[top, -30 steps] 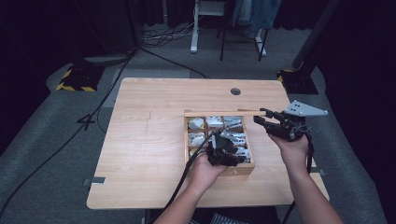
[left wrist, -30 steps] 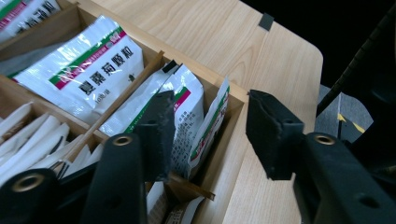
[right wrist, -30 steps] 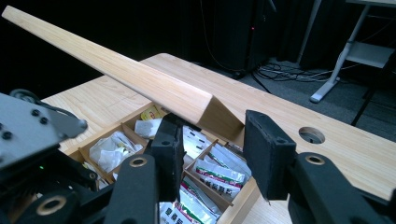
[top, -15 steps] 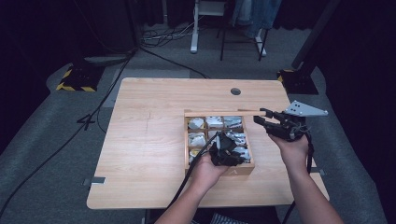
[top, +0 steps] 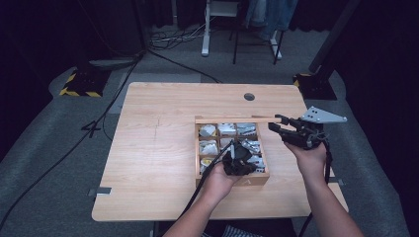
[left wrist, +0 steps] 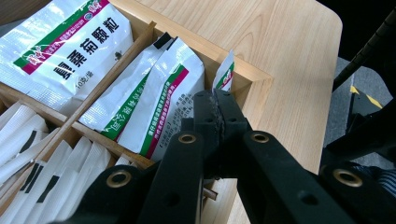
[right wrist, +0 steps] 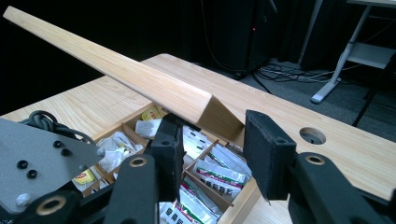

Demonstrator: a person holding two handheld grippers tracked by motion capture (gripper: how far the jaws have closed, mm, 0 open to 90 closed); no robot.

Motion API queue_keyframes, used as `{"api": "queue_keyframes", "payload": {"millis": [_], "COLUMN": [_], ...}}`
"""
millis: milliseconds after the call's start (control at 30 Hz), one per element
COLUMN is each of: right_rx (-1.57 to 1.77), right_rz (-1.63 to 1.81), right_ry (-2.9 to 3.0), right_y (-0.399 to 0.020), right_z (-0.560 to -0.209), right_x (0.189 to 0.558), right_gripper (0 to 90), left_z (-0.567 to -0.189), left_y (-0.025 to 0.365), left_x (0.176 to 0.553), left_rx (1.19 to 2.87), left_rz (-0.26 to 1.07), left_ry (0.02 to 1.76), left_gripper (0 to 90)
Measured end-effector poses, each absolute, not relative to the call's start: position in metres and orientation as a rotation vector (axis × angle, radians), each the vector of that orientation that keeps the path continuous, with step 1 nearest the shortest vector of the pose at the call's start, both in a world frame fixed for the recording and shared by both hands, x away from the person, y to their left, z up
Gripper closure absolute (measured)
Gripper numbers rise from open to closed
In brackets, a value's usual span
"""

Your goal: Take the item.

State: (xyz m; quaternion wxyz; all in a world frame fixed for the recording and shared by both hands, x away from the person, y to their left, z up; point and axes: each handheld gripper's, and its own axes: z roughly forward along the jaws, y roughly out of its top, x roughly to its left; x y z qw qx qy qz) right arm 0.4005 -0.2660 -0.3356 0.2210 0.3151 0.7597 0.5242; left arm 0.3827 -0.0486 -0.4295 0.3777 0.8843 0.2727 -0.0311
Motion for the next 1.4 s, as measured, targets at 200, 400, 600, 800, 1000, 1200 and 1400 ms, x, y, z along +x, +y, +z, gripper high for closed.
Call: {"api": "queue_keyframes", "payload": {"millis": [200,400,600,800,1000,1200,1400], "right_rx": [0.870,0.870,0.871,0.873,0.874,0.874,0.874], "right_rz": [1.448,1.448,1.447,1.445,1.445,1.447,1.448], "right_ry": [2.101,2.100,2.101,2.100,2.099,2.099,2.098], "right_y": [-0.266,-0.266,-0.266,-0.266,-0.266,-0.266,-0.266], "right_z": [-0.335,-0.336,-0.335,-0.335,-0.335,-0.336,-0.336], "right_x": [0.400,0.400,0.400,0.400,0.400,0.400,0.400], "right_gripper": [58.1,58.1,58.1,58.1,58.1,58.1,58.1], "left_z": [-0.427,-0.417,-0.403,-0.393,-0.382,-0.378,-0.374], "left_y": [-0.048,-0.042,-0.040,-0.035,-0.029,-0.023,-0.017], "left_x": [0.381,0.380,0.376,0.372,0.369,0.368,0.367], "left_rx": [2.257,2.218,2.187,2.151,2.106,2.073,2.040], "left_rz": [-0.058,-0.041,-0.004,0.018,0.036,0.049,0.067], "left_ry": [0.665,0.638,0.590,0.573,0.547,0.541,0.542], "left_gripper": [89.6,89.6,89.5,89.6,89.6,89.7,89.6]}}
